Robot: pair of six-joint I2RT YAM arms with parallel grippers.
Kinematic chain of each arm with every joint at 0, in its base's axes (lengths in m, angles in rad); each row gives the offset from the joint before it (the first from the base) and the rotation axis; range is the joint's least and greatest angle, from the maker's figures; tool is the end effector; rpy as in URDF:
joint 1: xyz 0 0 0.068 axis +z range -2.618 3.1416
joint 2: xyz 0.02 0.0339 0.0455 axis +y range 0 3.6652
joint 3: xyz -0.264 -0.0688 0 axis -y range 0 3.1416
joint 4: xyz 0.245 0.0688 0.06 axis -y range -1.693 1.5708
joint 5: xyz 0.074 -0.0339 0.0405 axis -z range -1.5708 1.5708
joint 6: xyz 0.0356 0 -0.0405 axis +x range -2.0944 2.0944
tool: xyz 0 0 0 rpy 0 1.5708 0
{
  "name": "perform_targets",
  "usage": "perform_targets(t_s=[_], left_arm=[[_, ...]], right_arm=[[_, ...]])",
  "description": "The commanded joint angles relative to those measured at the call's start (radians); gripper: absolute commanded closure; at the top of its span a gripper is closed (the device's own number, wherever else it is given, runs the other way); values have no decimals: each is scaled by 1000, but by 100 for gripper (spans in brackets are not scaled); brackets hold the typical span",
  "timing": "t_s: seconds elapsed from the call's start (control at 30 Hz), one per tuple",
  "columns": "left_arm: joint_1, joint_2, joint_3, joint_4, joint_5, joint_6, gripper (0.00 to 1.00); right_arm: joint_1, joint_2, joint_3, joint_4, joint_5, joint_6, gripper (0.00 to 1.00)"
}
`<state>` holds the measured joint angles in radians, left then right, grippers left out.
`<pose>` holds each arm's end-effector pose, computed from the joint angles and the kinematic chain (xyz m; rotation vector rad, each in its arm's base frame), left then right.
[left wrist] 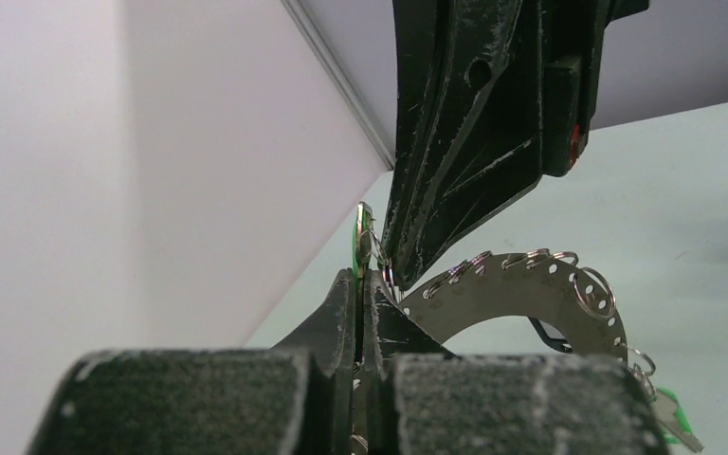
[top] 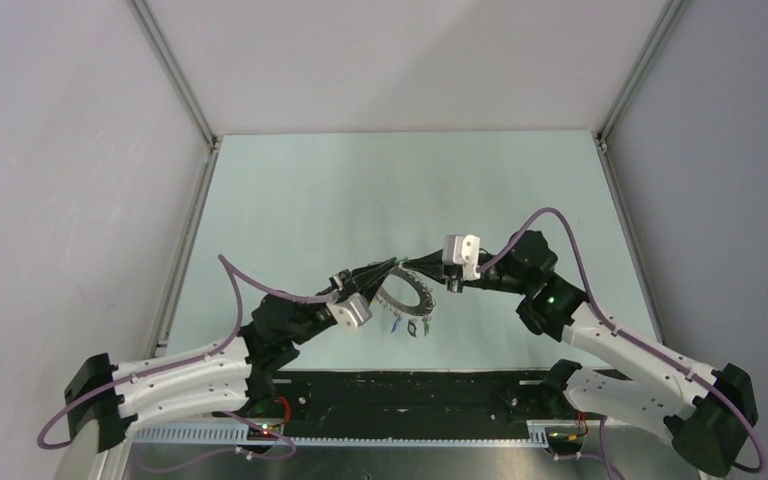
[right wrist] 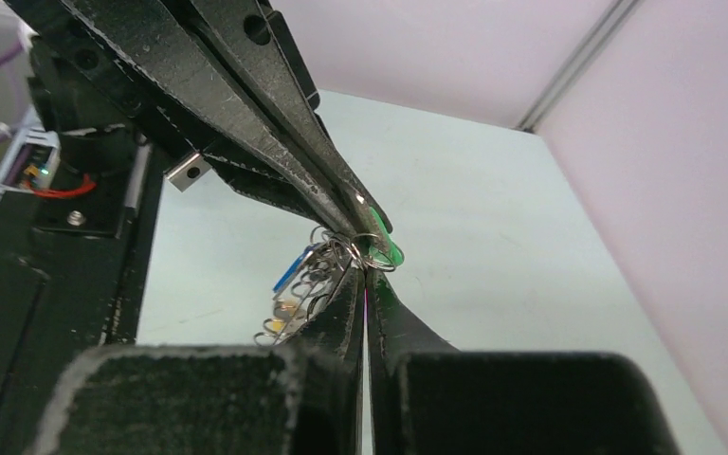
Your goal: Remove the keys from the keyring
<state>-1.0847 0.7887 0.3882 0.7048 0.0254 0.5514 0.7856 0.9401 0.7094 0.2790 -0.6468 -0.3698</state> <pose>0.0868 -0.1662 0.2934 0.9499 0.8594 -0.4754 0.1395 0.1699 0.3340 -1.2612 0.9685 0.8169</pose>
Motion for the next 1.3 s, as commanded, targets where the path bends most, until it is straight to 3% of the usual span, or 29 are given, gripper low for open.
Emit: perform_targets(t_s=[0.0,0.13,0.2,0.3,0.37,0.67,0.77,0.87,1.0,1.27], left_arm=[[-13,19,47,14,-58,29,100],[-16,33,65,-14,-92,9,100],[-17,37,75,-24,-120,-6,100],[-19,33,88,-36,-185,-33,100],[-22,30,98,-50,-224,-41,100],[-57,23,159,-208,-352,-80,100],[-59,28,210,-318,-368,-125,100],[-60,61,293,-527,-405,-188,100],[-59,129,506,-857,-449,-296,100],[-60,291,832,-1343,-486,-500,100]], right_arm=[[53,-22,45,-22,84,-149,100],[91,-15,45,-43,139,-230,100],[96,-12,45,-48,172,-226,93],[94,-22,44,-56,244,-179,73],[87,-36,44,-66,279,-148,68],[-53,-139,45,-118,190,143,66],[-51,-154,45,-150,144,199,66],[-34,-158,40,-159,120,240,66],[-3,-164,-1,-135,128,276,66],[13,-154,-52,-62,142,358,68]])
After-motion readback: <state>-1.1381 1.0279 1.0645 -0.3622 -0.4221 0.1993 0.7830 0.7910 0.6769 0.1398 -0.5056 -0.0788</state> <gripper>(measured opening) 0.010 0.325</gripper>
